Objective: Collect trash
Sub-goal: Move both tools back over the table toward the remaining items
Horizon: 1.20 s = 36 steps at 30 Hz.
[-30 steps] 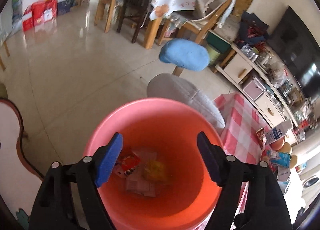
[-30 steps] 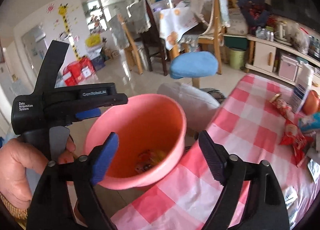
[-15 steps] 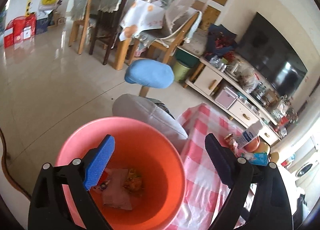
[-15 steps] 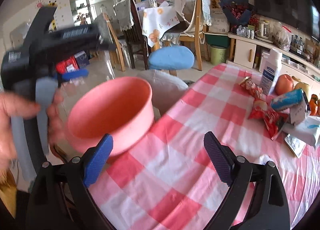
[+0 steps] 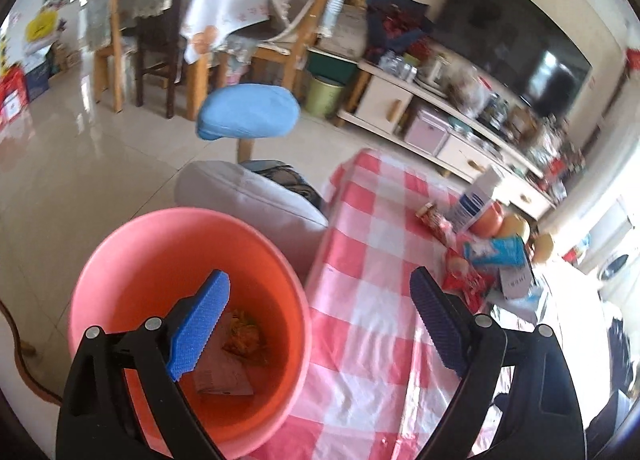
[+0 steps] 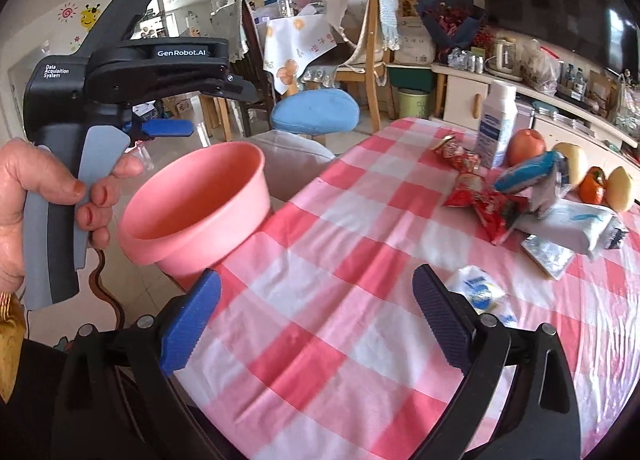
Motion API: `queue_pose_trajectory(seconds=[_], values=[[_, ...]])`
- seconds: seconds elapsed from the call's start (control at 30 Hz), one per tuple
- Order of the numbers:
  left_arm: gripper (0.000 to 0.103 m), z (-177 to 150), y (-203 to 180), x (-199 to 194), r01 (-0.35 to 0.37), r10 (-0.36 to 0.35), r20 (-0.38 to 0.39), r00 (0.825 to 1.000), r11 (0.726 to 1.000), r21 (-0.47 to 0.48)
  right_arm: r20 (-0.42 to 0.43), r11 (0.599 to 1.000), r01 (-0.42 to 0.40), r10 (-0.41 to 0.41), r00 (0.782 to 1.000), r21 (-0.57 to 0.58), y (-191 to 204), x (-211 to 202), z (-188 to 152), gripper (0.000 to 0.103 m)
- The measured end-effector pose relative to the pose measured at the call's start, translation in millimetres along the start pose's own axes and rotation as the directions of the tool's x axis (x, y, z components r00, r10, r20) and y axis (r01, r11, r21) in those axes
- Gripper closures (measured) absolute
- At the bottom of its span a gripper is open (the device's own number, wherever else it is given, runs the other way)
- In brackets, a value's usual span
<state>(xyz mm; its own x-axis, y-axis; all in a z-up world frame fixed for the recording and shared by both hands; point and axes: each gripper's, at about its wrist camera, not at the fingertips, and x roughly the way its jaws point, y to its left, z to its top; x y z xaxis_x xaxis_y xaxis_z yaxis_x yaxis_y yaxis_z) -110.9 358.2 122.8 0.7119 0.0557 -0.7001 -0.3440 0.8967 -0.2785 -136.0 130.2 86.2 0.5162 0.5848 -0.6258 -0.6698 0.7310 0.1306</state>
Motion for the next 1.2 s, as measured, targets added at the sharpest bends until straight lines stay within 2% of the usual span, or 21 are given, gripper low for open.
queue_pose_trajectory(seconds=[0.3,0.47,0.8,1.2], values=[[0.012,-3.0,-39.8,7.1,0.051,-0.048,-0.053,0.997,0.998,0.046,0.022,0.999,0.024,-0.025,0.999,0.047,-31.9,-24.3,-9.0,0.006],[0.012,-3.6,-54.1,14.0,0.081,-0.079,-0.092,0.993,0.997,0.017,0.039,0.997,0.032,-0.034,0.999,0.064,-45.2,-34.8,-10.8,0.006],[0.012,-10.7,-96.6,25.4,0.061,-0.050,-0.117,0.992,0.993,0.097,0.057,0.993,0.037,-0.044,0.997,0.115,-75.5,-54.1,-15.4,0.006],[0.012,-21.6,-149.1,33.9,0.073,-0.045,-0.146,0.988,0.979,0.190,0.070,0.973,0.063,-0.081,0.994,0.221,-126.7,-73.4,-24.7,0.006]])
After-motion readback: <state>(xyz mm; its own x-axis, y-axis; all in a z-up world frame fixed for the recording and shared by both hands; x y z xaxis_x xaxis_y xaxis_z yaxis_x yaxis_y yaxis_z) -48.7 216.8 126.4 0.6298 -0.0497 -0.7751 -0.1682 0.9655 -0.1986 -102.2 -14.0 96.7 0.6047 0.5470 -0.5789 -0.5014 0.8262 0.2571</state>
